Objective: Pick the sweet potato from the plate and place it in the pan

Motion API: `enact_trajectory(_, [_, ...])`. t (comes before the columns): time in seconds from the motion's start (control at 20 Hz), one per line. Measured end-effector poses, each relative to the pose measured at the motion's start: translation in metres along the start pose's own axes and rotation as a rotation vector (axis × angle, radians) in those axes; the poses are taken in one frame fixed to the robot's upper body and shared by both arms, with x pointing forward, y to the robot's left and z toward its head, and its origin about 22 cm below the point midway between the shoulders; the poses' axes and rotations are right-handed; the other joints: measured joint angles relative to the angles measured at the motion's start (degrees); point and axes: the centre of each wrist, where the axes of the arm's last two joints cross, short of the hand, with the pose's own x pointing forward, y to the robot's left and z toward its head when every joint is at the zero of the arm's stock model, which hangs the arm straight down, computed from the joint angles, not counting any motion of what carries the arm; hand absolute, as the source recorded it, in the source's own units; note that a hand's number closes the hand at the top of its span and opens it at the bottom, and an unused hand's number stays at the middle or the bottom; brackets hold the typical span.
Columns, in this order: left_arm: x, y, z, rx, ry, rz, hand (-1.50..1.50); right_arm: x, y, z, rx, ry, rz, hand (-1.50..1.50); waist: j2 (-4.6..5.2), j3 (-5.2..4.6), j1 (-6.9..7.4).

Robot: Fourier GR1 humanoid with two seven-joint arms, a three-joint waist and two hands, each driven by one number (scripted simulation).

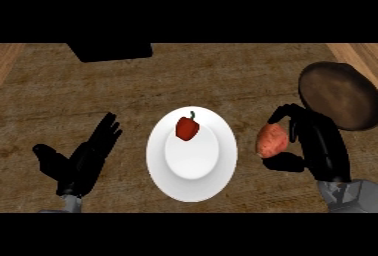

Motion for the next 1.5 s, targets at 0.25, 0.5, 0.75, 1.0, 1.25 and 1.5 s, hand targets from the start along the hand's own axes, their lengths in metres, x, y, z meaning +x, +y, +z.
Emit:
enact_trajectory(0.25, [0.006, -0.010, -0.002, -0.040, -0.011, -0.010, 0.00, -0.049, -0.034, 0.019, -0.069, 0.076, -0.105, 1.50, 0.76, -0.02, 2.73])
enact_trajectory(0.5, [0.008, -0.019, -0.007, -0.079, -0.015, -0.023, 0.00, -0.109, -0.048, 0.015, -0.142, 0.106, -0.032, 1.50, 1.19, -0.08, 4.92])
enact_trajectory(0.75, [0.013, -0.018, -0.018, -0.104, -0.013, -0.032, 0.00, -0.160, -0.052, -0.008, -0.227, 0.133, 0.027, 1.50, 1.47, -0.08, 6.21])
enact_trajectory(1.0, [0.016, -0.022, -0.017, -0.120, -0.015, -0.036, 0.00, -0.200, -0.056, -0.030, -0.355, 0.178, 0.060, 1.50, 1.60, -0.04, 7.04])
enact_trajectory(1.25, [0.014, -0.025, -0.022, -0.126, -0.017, -0.032, 0.00, -0.228, -0.064, -0.053, -0.460, 0.222, 0.041, 1.50, 1.86, 0.01, 7.68])
enact_trajectory(1.5, [0.015, -0.035, -0.027, -0.137, -0.024, -0.034, 0.00, -0.252, -0.077, -0.060, -0.503, 0.241, 0.039, 1.50, 2.21, 0.10, 8.44])
